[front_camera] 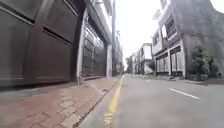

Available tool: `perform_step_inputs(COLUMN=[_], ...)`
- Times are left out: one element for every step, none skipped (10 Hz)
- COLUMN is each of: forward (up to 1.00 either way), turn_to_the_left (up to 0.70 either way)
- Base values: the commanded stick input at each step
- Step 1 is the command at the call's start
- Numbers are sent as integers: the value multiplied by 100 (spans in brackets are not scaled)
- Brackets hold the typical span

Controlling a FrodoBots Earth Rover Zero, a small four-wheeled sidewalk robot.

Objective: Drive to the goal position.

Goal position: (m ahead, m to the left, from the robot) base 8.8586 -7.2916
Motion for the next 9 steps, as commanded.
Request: perform_step_inputs(forward=[50, 50, 50, 50, 50, 50, 50, 50, 50], turn_to_the_left=[0, 0, 0, 0, 0, 0, 0, 0, 0])
